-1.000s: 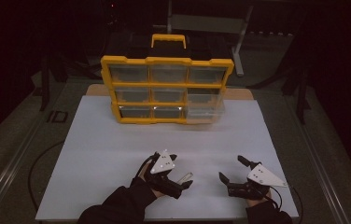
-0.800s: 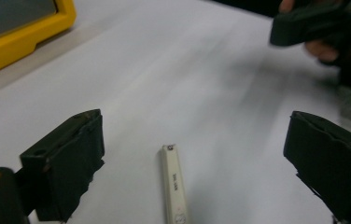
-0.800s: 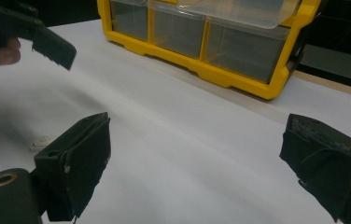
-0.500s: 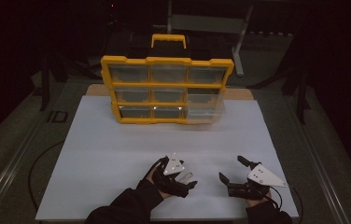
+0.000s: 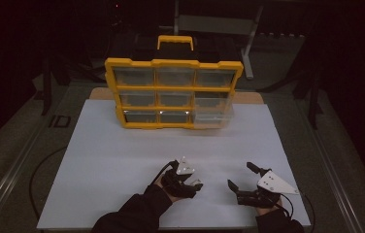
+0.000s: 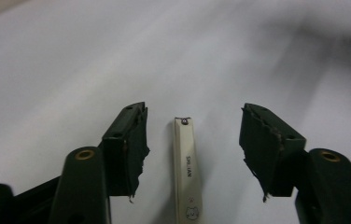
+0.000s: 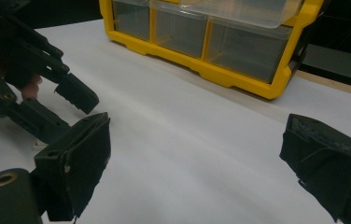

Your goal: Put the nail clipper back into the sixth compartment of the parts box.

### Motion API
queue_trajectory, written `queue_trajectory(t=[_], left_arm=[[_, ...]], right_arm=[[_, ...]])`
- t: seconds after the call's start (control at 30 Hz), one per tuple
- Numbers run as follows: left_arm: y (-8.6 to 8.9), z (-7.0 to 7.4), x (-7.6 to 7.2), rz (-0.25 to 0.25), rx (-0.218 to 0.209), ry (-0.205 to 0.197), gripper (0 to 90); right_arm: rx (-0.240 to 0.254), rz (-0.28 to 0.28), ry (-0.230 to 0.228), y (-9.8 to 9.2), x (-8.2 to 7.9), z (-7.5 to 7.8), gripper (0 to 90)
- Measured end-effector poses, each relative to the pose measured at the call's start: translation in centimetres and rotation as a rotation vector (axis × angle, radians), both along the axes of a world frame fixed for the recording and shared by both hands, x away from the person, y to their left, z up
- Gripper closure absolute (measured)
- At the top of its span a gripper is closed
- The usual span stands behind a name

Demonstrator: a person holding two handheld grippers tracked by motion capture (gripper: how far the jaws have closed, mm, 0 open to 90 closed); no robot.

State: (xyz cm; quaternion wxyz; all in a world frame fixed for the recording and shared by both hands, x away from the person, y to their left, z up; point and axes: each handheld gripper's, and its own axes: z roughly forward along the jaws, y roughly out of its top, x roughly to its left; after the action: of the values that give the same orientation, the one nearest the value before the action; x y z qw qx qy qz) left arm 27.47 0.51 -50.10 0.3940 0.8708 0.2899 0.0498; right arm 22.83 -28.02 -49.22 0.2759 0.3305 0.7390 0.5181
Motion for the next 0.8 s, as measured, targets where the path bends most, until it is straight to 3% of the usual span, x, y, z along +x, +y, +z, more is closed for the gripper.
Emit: queue_trajectory(t=[0.43, 0.8], left_arm=[[-1.0, -0.8, 0.7, 0.014, 0.111, 0.069, 64.2], [-2.3, -0.9, 0.7, 0.009, 0.177, 0.037, 74.6]], right_arm=[[-0.005, 0.003, 0.002, 0.0, 0.0, 0.0, 8.5], [-0.005, 0.004, 0.004, 0.0, 0.0, 0.0, 8.6]])
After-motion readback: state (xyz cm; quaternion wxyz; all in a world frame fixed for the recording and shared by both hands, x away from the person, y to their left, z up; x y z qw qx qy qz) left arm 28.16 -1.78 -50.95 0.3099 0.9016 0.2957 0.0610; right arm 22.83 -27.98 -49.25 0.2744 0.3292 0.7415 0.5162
